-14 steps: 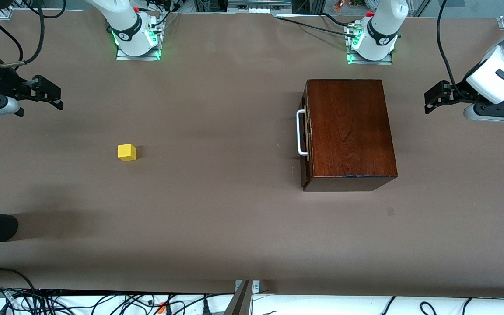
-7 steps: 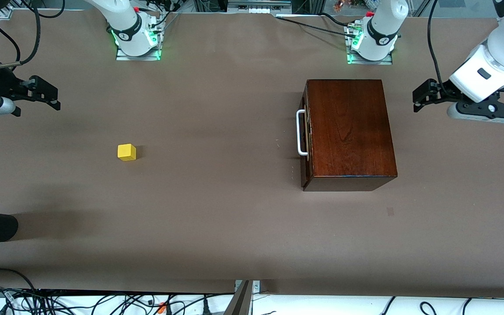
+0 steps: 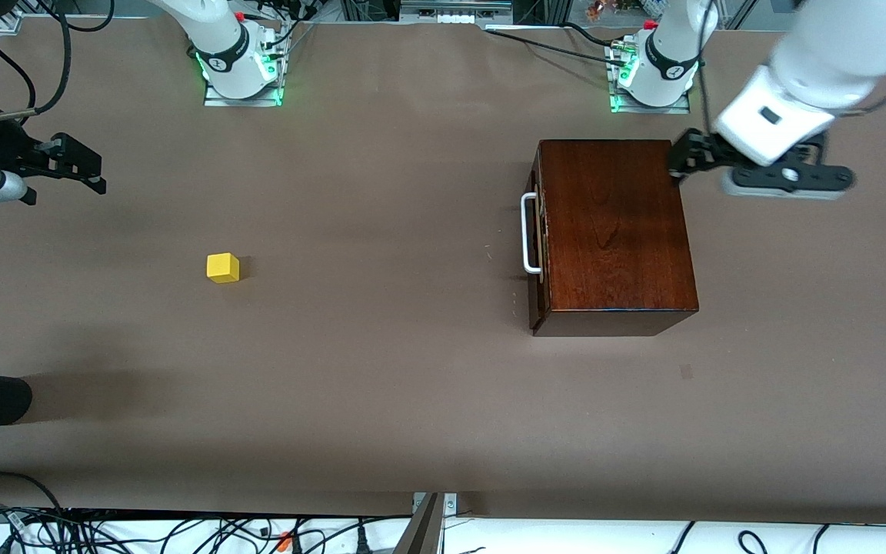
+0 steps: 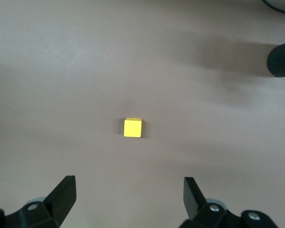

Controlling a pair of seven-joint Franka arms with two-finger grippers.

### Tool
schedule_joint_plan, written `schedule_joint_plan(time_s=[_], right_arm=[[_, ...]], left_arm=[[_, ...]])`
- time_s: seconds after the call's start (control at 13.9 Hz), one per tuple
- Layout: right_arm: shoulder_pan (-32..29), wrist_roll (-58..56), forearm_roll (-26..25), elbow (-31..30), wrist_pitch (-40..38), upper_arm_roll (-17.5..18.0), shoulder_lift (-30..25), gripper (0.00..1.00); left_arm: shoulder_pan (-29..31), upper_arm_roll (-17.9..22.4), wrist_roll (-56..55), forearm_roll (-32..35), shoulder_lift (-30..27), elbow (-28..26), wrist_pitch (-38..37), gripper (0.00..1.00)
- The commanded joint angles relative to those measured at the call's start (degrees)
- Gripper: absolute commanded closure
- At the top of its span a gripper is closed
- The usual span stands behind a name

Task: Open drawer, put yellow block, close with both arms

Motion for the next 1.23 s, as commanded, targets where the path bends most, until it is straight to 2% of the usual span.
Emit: schedule_joint_plan(time_s=[0.0, 0.22, 0.43, 0.65, 0.87, 1.15], right_arm=[[-0.3, -0.9, 1.1, 0.6, -0.6, -0.3, 0.2, 0.00], [-0.3, -0.9, 1.1, 0.6, -0.6, -0.4, 0.2, 0.00], [-0.3, -0.9, 1.1, 0.6, -0.6, -0.5, 0.2, 0.00], [-0.3, -0.9, 1.1, 0.6, -0.6, -0.5, 0.2, 0.00], [-0.3, -0.9, 1.1, 0.6, -0.7, -0.5, 0.2, 0.00], [-0.3, -0.9, 1.1, 0.6, -0.6, -0.5, 0.2, 0.00]], left_arm=[[-0.4, -7.4, -10.0, -0.5, 2.0, 1.2, 1.5, 0.00], [-4.3, -13.6, -22.6, 4.2, 6.0, 4.2, 1.8, 0.00], [-12.4, -13.8, -30.5, 7.5, 10.1, 5.1, 1.8, 0.00], [-18.0, -13.8, -37.8, 12.7, 14.5, 5.1, 2.2, 0.00], [-19.0, -13.7, -41.6, 14.6, 17.4, 4.3, 7.0, 0.00], [-18.7, -13.6, -41.2, 17.7, 21.3, 4.0, 7.7, 0.00]])
